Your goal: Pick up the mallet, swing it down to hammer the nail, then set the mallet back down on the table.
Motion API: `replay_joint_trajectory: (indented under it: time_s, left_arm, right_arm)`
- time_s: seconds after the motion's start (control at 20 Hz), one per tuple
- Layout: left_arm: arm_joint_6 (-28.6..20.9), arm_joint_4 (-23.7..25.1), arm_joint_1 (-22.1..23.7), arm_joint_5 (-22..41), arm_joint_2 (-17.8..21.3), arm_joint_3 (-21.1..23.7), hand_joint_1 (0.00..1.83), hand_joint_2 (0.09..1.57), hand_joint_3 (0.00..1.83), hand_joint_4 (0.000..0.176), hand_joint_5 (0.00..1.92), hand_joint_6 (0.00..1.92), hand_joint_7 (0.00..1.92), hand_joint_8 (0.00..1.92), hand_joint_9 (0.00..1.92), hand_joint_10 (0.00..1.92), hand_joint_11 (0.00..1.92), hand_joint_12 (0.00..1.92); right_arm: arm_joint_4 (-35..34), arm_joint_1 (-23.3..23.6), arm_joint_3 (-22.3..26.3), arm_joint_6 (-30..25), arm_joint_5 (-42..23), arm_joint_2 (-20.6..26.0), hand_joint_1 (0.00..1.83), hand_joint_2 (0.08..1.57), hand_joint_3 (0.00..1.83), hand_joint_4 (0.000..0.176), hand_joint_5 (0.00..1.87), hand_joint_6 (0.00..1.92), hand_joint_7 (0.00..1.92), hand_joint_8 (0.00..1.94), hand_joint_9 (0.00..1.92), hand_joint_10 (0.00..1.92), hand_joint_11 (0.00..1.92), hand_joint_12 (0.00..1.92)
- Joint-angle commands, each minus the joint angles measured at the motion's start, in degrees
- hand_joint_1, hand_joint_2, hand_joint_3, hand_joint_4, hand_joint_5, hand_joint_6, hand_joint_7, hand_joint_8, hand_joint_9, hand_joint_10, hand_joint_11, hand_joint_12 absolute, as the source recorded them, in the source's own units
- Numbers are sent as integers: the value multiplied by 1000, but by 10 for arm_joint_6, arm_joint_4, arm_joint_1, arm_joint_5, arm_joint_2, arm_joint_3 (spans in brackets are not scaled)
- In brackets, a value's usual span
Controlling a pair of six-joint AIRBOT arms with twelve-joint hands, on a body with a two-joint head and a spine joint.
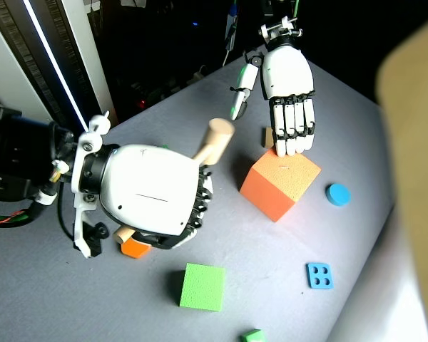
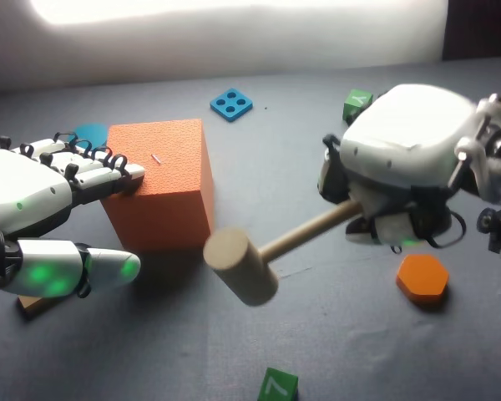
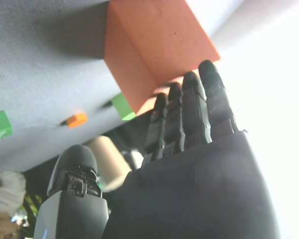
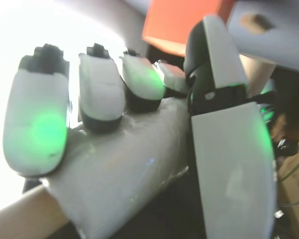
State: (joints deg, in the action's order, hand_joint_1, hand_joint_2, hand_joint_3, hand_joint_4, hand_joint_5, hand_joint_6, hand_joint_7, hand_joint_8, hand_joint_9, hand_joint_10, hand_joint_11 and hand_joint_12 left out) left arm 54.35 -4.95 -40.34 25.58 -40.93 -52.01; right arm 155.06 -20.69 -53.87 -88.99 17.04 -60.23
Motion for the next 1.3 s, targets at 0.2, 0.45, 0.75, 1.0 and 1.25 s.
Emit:
replay_joint_trajectory:
  time_s: [0.2, 0.45, 0.75, 1.0, 1.25]
  left_arm:
    - [-1, -1, 2, 19, -4, -1, 0, 1220, 0, 0, 144, 0, 170, 0, 174, 0, 0, 453]
    - [-1, -1, 2, 19, -4, -1, 0, 1222, 0, 0, 149, 6, 171, 1, 162, 3, 0, 394]
    - [-1, -1, 1, 19, -4, -1, 0, 1218, 0, 0, 164, 2, 182, 4, 170, 6, 0, 373]
    - [-1, -1, 1, 19, -4, -1, 0, 1218, 0, 0, 164, 0, 185, 0, 173, 0, 0, 397]
    - [-4, -1, 1, 19, -4, -1, 0, 1220, 2, 0, 167, 1, 186, 0, 174, 0, 0, 392]
  right_arm:
    - [36, -12, -30, -7, 104, -31, 1201, 1363, 3, 176, 1411, 1921, 1642, 1941, 1735, 1921, 1894, 1921]
    - [36, -34, -59, 32, 140, -86, 1165, 1370, 4, 176, 1403, 1921, 1639, 1941, 1732, 1921, 1885, 1921]
    - [36, -51, -100, 44, 166, -125, 1205, 1377, 3, 176, 1384, 1921, 1636, 1941, 1733, 1921, 1888, 1921]
    - [36, -65, -110, 48, 171, -138, 1201, 1377, 2, 176, 1365, 1921, 1633, 1941, 1734, 1921, 1890, 1921]
    - [36, -70, -115, 52, 174, -144, 1205, 1348, 0, 176, 1359, 1921, 1633, 1941, 1740, 1921, 1901, 1921]
